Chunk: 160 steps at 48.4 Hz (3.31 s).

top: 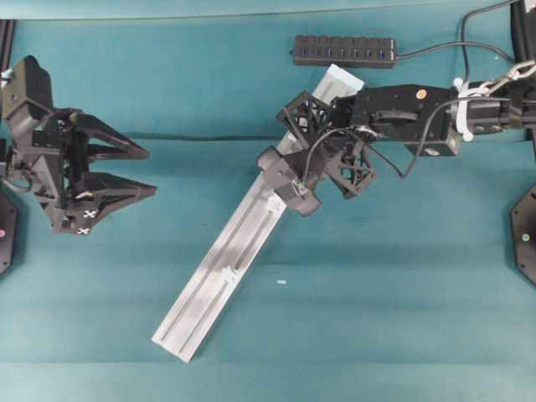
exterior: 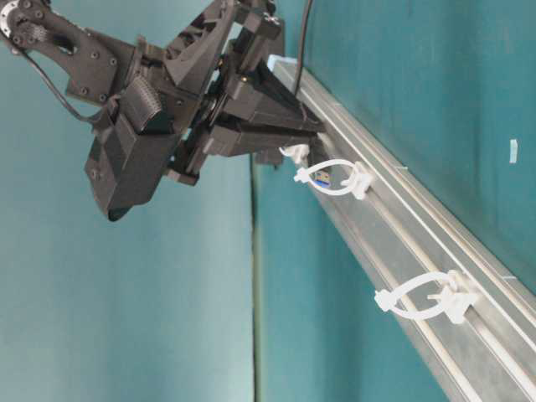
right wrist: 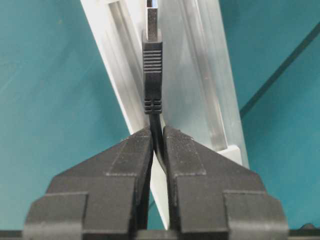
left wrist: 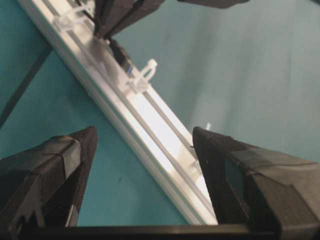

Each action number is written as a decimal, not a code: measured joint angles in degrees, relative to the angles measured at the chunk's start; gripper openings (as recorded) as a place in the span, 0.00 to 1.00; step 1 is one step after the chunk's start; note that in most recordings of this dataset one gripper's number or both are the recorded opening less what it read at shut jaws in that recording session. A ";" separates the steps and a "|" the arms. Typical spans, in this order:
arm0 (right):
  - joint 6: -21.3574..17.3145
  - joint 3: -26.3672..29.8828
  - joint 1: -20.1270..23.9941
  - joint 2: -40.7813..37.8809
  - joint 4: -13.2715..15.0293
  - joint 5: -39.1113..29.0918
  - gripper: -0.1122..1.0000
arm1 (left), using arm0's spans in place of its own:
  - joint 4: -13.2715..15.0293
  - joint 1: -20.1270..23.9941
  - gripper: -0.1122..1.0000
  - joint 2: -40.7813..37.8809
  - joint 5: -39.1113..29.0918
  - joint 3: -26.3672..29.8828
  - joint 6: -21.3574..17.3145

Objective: Pass the USB cable through three rings with both arms.

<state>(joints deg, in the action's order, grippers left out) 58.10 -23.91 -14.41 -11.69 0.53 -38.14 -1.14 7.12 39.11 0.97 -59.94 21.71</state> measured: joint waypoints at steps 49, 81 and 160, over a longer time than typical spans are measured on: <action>0.70 1.76 3.25 -0.09 1.85 -2.29 0.19 | 0.00 0.00 0.86 1.32 -0.44 -0.35 0.00; 0.70 3.96 3.87 -1.93 1.85 -2.37 0.19 | 0.00 0.00 0.86 1.41 -0.44 -0.35 0.26; -6.42 5.63 5.98 -1.76 -5.45 0.97 0.19 | 0.00 -1.85 0.86 -30.94 20.04 8.09 0.09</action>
<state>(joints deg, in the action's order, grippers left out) 51.68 -18.28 -8.44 -13.45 -4.92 -37.18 -1.14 5.27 8.17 21.01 -51.86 21.80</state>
